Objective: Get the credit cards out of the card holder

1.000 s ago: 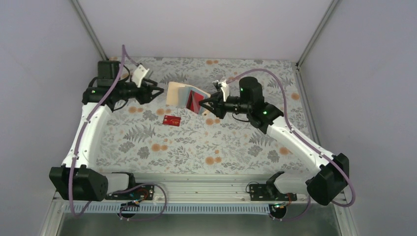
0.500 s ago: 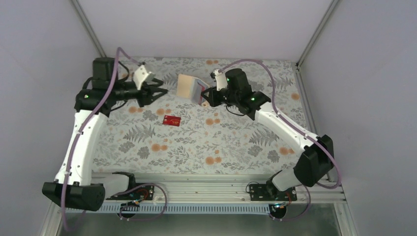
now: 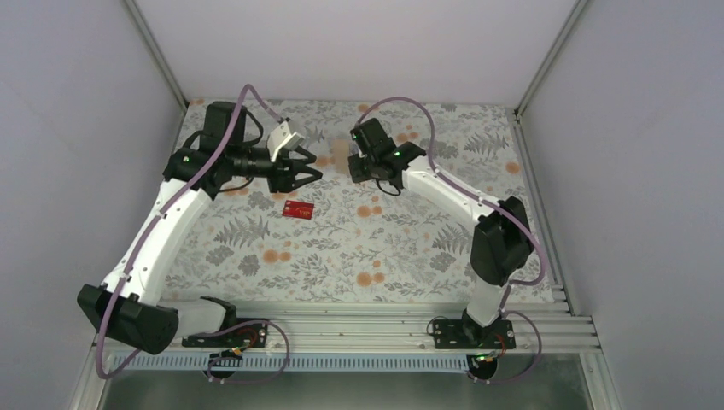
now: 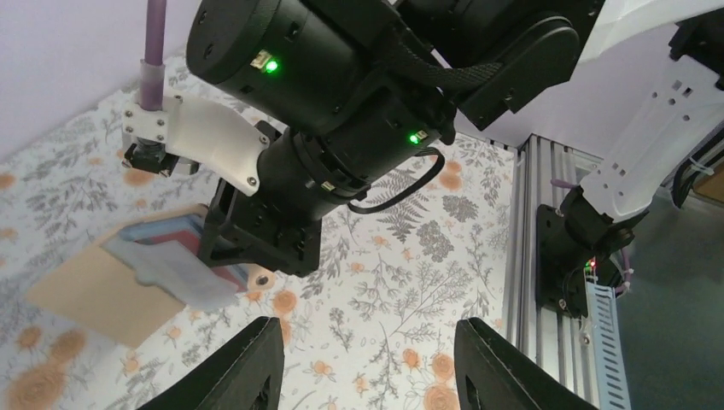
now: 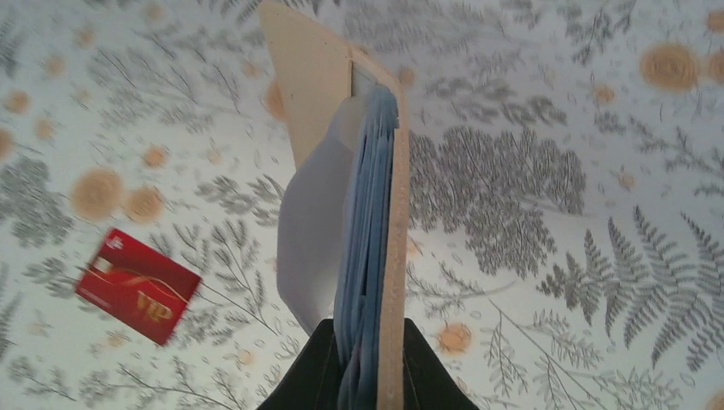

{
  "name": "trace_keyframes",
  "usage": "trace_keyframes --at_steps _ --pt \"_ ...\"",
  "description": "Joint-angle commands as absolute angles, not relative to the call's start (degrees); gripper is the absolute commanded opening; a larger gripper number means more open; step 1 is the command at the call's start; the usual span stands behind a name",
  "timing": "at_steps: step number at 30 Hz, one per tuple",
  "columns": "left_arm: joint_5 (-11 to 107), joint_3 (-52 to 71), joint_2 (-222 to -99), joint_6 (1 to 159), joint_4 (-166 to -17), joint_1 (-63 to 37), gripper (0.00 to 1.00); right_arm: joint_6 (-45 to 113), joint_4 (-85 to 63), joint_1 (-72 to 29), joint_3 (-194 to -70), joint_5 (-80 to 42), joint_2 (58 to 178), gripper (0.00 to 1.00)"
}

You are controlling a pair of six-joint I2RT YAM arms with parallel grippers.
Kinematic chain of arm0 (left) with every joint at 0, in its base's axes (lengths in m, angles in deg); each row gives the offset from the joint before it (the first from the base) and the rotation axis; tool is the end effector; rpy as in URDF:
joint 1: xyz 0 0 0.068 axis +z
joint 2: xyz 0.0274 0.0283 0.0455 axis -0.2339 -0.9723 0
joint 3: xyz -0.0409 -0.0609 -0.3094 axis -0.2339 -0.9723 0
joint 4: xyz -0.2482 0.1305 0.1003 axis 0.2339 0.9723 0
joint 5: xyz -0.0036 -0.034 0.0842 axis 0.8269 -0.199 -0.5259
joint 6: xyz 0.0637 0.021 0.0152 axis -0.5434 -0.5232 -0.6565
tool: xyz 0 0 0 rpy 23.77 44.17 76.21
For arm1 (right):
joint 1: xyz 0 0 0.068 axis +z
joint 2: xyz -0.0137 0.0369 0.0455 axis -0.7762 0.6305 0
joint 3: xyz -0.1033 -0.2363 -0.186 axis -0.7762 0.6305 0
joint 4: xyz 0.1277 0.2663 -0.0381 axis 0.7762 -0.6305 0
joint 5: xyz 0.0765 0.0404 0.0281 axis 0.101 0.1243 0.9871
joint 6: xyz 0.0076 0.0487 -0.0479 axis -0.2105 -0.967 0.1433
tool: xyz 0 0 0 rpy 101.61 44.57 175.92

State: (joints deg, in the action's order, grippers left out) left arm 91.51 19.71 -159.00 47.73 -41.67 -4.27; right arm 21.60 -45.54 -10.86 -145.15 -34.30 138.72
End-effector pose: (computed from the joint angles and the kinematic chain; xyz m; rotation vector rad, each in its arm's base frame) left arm 0.2609 -0.1297 0.4442 1.1271 1.7896 -0.9816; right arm 0.3567 0.2900 0.3151 -0.3795 2.3979 0.3120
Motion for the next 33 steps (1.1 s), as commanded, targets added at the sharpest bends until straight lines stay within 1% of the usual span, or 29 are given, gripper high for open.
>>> trace_keyframes --at_steps 1,5,6,8,9,11,14,17,18,21,23,25,30,33 --pt "89.16 13.83 -156.49 53.65 -49.14 -4.33 0.51 20.65 -48.48 -10.51 -147.04 -37.03 138.24 0.04" --pt "84.76 12.04 -156.87 55.9 -53.9 -4.39 0.49 21.13 -43.49 -9.93 -147.27 -25.89 138.58 0.04" --pt "84.21 11.19 -156.9 56.05 -54.38 -4.39 0.48 21.22 -41.87 -9.88 -146.76 -21.36 138.19 0.04" --pt "82.53 9.4 -156.91 55.92 -54.75 -4.02 0.44 21.36 -37.77 -9.87 -144.58 -15.39 136.41 0.04" --pt "81.91 8.54 -156.64 55.79 -54.79 -3.38 0.39 21.44 -36.41 -9.93 -143.55 -13.61 135.4 0.04" --pt "83.61 7.23 -155.85 54.56 -54.13 -1.42 0.38 21.86 -35.13 -10.03 -142.26 -11.95 133.98 0.04" --pt "87.4 5.91 -154.56 51.06 -53.05 -1.43 0.4 22.1 -33.54 -10.47 -140.6 -9.39 133.11 0.04" --pt "88.65 5.74 -154.59 50.62 -52.95 -2.08 0.42 21.2 -34.31 -10.49 -141.43 -10.68 133.93 0.04" --pt "88.72 6.07 -154.94 50.25 -52.55 -2.52 0.44 20.97 -33.84 -10.49 -141.5 -10.6 134.1 0.04" --pt "89.52 5.96 -155.51 50.29 -52.98 -4.07 0.49 20.37 -30.26 -10.51 -140.81 -3.18 133.95 0.04" --pt "89.11 5.42 -155.72 50.14 -53.55 -4.58 0.49 19.57 -29.17 -10.49 -140.85 0.62 134.08 0.04" --pt "88.77 5.63 -156.06 50.58 -53.74 -5.02 0.49 18.67 -28.9 -10.49 -140.85 0.67 133.98 0.04" --pt "93.36 7.05 -158.94 51.15 -53.41 -6.83 0.48 17.96 -27.84 -10.49 -140.86 2.63 133.11 0.04" --pt "87.85 8.57 -160.52 50.56 -52.77 -6.78 0.46 17.8 -27.53 -10.49 -140.23 3.41 132.53 0.04"
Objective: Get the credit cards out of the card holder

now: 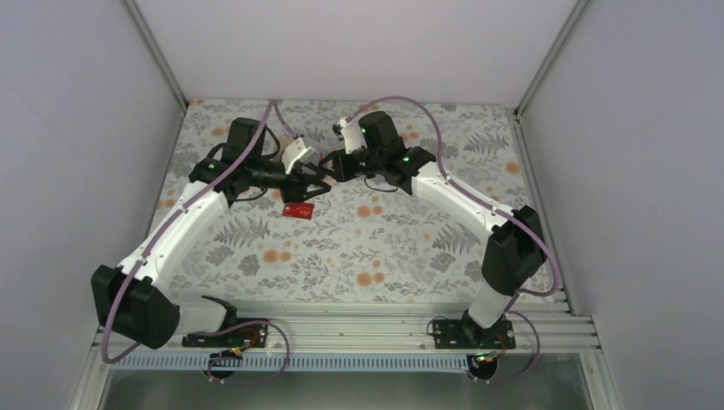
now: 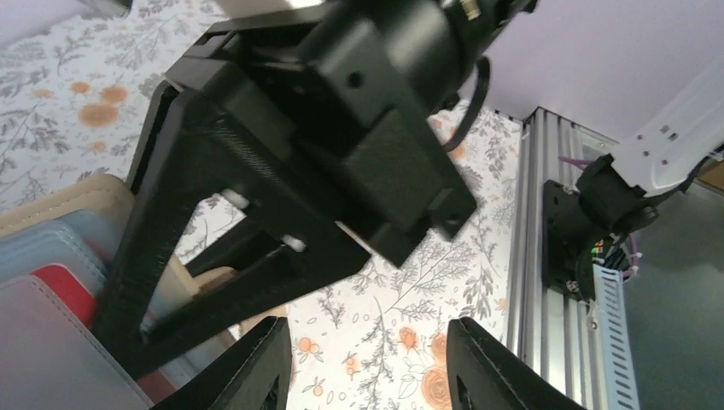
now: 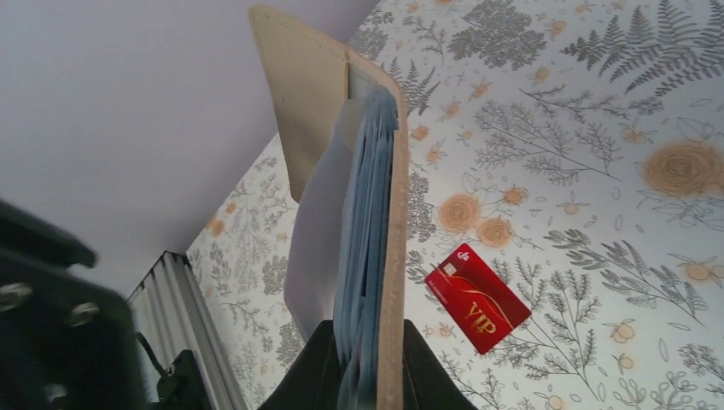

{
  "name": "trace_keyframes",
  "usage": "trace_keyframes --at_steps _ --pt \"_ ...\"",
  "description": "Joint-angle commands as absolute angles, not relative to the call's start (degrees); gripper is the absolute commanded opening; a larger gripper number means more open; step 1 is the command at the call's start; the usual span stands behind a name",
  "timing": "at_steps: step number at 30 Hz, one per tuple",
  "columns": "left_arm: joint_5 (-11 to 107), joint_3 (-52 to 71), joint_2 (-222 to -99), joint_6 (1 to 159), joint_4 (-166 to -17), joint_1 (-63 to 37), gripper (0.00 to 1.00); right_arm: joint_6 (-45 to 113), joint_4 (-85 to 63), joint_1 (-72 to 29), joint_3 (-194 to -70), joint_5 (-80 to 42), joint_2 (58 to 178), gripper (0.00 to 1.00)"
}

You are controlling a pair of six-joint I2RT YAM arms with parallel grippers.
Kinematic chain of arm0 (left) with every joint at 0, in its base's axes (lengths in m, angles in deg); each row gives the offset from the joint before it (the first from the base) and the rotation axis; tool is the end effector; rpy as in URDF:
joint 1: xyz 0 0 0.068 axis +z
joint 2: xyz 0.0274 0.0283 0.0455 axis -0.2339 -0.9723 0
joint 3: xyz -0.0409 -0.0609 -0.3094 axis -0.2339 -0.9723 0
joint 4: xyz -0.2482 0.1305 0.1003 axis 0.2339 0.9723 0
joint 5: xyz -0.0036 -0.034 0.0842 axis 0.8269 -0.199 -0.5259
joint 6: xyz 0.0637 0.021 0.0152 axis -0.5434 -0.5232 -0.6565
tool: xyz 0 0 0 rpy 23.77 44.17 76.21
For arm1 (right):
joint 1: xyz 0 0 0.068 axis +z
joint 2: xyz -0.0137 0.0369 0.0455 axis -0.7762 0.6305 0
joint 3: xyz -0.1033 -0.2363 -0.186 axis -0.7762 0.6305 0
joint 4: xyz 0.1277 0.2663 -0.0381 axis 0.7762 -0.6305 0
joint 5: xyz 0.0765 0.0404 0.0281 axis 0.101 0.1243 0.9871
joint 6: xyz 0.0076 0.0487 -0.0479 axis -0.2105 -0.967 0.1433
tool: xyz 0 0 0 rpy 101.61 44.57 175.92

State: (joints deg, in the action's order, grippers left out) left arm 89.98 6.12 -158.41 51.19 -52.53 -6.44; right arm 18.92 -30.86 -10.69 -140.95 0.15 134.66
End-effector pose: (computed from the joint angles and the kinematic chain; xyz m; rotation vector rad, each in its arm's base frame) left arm 0.2665 -0.1424 0.3758 1.1037 1.8699 -1.0251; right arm 0.3312 0.3128 0.3458 -0.6536 2.2157 1.0958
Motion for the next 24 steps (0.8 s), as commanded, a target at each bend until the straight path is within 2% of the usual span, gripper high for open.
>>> trace_keyframes --at_steps 1,17,24 --pt "84.88 8.41 -160.41 50.53 -53.43 -6.65 0.45 17.81 -27.42 -10.49 -139.84 3.49 131.12 0.04" --pt "62.29 5.47 -158.4 48.46 -56.72 -4.19 0.45 18.11 -27.22 -10.49 -138.35 4.35 126.76 0.04" --pt "57.92 6.07 -157.82 48.84 -57.96 -2.0 0.45 18.14 -27.14 -10.49 -138.24 5.24 126.17 0.04"
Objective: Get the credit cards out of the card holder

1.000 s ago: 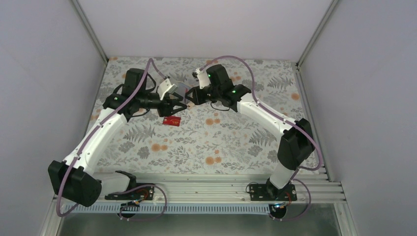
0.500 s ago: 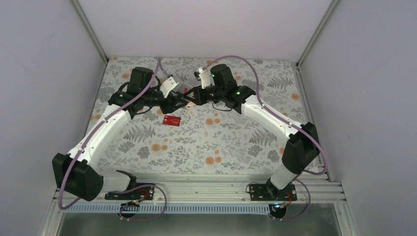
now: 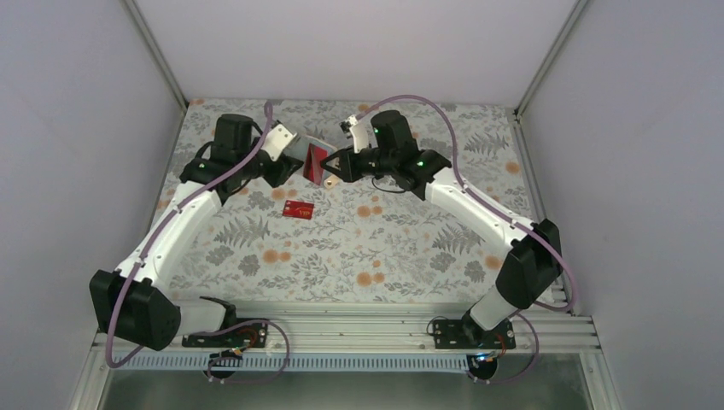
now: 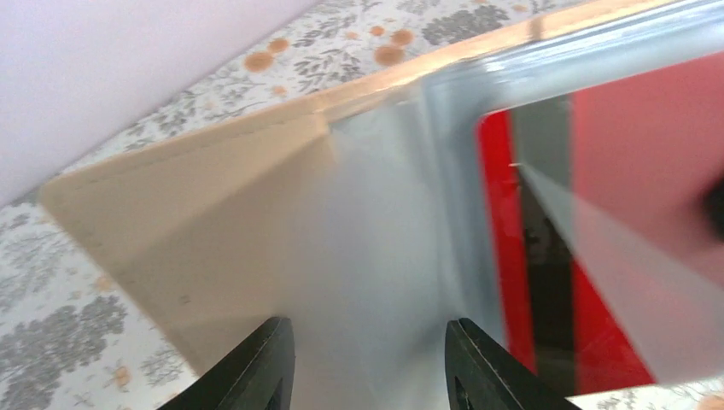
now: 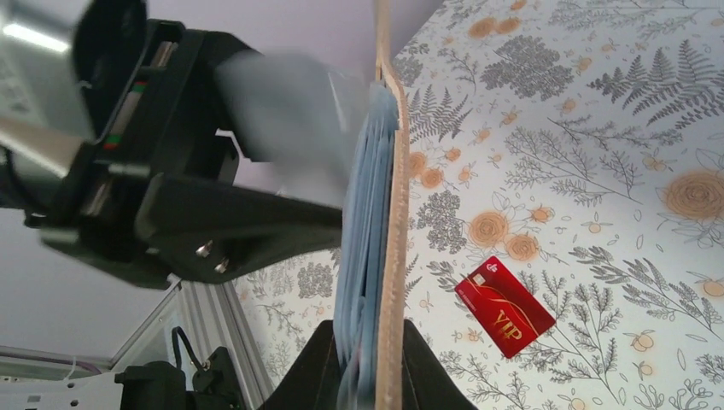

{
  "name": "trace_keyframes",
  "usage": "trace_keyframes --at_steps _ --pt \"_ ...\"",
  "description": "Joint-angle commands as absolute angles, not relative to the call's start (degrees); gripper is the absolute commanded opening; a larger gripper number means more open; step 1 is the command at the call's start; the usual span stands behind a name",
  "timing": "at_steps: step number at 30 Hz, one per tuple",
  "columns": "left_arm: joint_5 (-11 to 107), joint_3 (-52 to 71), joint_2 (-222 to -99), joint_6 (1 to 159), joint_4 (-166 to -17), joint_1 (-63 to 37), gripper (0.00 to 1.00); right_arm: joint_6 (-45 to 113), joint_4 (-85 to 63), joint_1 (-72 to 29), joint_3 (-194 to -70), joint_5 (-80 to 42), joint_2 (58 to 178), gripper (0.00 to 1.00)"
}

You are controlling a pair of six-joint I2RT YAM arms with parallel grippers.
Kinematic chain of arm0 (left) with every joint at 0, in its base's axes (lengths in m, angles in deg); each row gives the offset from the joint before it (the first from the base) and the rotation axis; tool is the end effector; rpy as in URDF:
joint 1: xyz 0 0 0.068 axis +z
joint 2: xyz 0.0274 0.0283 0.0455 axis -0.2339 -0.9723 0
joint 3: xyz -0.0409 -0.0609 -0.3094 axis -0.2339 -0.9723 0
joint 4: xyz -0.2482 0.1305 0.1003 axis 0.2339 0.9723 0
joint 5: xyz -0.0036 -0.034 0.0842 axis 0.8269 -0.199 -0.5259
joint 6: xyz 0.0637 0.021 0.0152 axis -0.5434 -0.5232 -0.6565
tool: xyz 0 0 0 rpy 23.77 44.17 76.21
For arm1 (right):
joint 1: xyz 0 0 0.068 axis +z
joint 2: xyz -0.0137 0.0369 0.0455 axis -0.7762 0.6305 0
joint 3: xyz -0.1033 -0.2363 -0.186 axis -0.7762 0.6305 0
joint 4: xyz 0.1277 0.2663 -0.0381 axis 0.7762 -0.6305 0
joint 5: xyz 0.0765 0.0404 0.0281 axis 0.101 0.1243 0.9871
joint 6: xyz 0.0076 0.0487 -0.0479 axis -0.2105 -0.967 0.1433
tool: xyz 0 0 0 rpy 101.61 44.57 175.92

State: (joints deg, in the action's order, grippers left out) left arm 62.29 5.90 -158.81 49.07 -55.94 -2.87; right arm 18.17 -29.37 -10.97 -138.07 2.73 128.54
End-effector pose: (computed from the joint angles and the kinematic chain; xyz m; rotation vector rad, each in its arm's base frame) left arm 0.2984 -0.1102 0.3674 0.8789 2.0348 -0.4185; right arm 0.3092 0.2943 0.3743 -0.6687 2.1296 1.1651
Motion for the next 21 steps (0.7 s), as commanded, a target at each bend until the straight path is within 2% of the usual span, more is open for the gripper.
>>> trace_keyframes --at_steps 1,4,7,9,11,13,16,21 --pt "58.41 6.12 -157.9 49.02 -57.97 -1.74 0.45 18.19 -27.1 -10.49 -138.29 5.41 126.22 0.04" --pt "61.7 6.24 -157.74 49.04 -57.79 -1.46 0.43 18.6 -27.25 -10.49 -138.26 5.87 126.29 0.04" --pt "63.77 6.83 -157.86 49.09 -57.35 -1.45 0.33 19.7 -27.29 -10.48 -138.18 6.33 126.33 0.04" --pt "62.63 7.66 -158.05 49.28 -56.94 -1.46 0.27 20.22 -27.11 -10.48 -138.1 6.61 126.09 0.04" --pt "59.24 8.42 -158.11 50.04 -57.15 -0.97 0.26 20.73 -27.29 -10.49 -138.21 6.53 125.74 0.04" --pt "55.38 8.72 -157.87 51.0 -58.13 0.5 0.27 21.01 -27.84 -10.51 -138.36 6.07 125.46 0.04" --pt "50.15 8.0 -157.26 51.1 -59.9 1.85 0.34 21.33 -28.06 -10.49 -138.1 6.27 125.32 0.04" --pt "50.16 7.33 -157.39 50.65 -59.76 2.43 0.45 21.01 -28.66 -10.49 -138.28 5.16 126.28 0.04"
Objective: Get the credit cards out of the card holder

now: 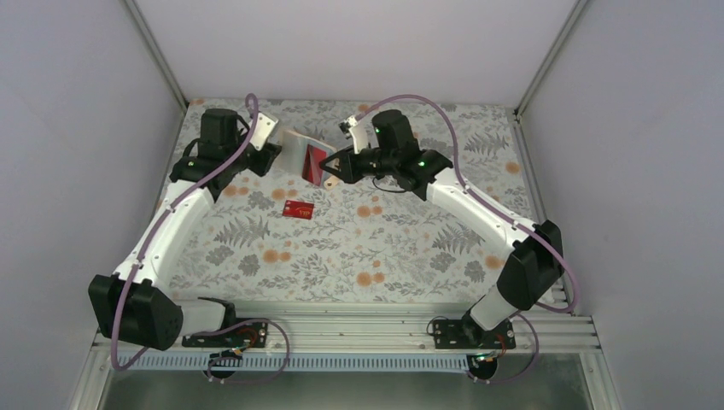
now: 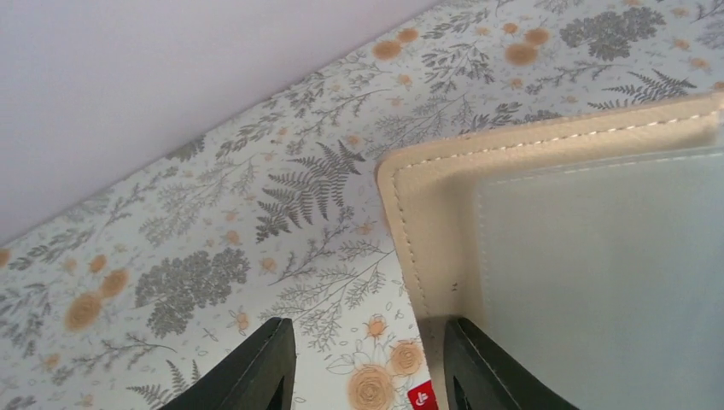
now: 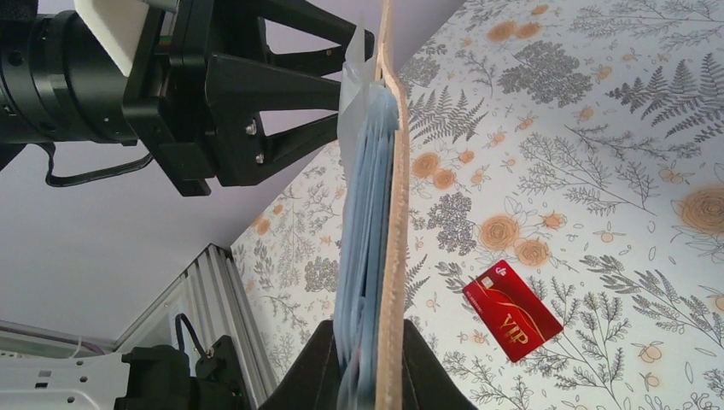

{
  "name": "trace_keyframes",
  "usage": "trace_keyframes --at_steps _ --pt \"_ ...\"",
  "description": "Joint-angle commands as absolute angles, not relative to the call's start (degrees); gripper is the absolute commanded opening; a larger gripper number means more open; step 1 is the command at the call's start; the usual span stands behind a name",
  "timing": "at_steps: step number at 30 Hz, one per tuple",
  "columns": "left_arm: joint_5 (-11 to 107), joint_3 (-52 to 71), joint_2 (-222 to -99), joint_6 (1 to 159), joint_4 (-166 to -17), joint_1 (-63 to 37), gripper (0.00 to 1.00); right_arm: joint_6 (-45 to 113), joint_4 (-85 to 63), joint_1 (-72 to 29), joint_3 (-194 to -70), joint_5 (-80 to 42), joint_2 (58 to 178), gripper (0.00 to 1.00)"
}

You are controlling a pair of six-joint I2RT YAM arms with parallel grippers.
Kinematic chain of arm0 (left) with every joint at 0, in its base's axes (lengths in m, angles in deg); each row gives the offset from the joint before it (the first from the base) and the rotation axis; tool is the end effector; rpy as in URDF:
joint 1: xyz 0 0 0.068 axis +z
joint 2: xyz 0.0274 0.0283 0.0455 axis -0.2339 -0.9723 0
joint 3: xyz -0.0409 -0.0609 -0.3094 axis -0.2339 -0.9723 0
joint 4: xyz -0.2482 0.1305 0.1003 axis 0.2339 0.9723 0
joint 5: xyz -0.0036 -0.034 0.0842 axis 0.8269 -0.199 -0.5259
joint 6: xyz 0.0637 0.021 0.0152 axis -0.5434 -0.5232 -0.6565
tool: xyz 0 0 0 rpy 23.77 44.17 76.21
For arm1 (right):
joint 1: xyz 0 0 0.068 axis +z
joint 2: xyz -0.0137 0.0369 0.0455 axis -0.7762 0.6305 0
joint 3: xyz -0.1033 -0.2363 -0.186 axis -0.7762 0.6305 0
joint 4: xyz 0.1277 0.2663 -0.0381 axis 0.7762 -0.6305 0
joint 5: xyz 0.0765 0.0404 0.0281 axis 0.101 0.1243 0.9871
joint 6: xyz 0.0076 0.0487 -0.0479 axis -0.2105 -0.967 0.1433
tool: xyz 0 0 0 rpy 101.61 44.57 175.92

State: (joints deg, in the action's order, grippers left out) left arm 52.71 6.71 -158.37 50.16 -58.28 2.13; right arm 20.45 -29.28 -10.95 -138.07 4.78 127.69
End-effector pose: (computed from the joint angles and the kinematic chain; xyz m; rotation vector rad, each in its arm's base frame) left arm 0.3125 -0.0759 0.3776 0.6791 2.0619 -0.1845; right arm 0.3044 0.2927 0.3809 -0.7334 2.0842 1.1830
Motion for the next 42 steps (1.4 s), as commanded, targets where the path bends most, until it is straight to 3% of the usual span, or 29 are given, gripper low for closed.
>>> trace_keyframes --at_steps 1,13,16,19,22,28,35,42 --pt "50.57 7.18 -157.53 50.74 -59.73 2.84 0.46 20.52 -29.24 -10.55 -138.61 2.81 126.67 0.04" --pt "55.81 9.37 -156.06 47.51 -56.0 10.36 0.47 16.19 -33.06 -10.23 -146.55 -19.75 140.44 0.04" --pt "66.5 10.46 -154.41 44.82 -50.93 10.12 0.49 16.3 -34.51 -9.99 -149.11 -20.99 143.85 0.04" --pt "81.99 9.24 -155.26 43.86 -47.06 7.09 0.49 16.78 -33.17 -9.55 -149.84 -17.73 145.39 0.04" --pt "89.24 7.43 -158.47 46.3 -48.35 4.8 0.45 18.06 -29.34 -9.43 -147.63 -8.33 144.62 0.04" --pt "90.14 11.27 -165.7 50.77 -47.07 6.16 0.33 20.49 -22.59 -9.56 -140.55 -1.74 137.72 0.04" --pt "86.19 7.37 -162.44 49.41 -50.1 6.32 0.33 24.94 -17.12 -9.52 -135.03 6.9 132.6 0.04" --pt "90.15 6.52 -160.69 48.58 -49.64 6.24 0.3 26.68 -12.18 -9.52 -131.41 13.63 126.78 0.04"
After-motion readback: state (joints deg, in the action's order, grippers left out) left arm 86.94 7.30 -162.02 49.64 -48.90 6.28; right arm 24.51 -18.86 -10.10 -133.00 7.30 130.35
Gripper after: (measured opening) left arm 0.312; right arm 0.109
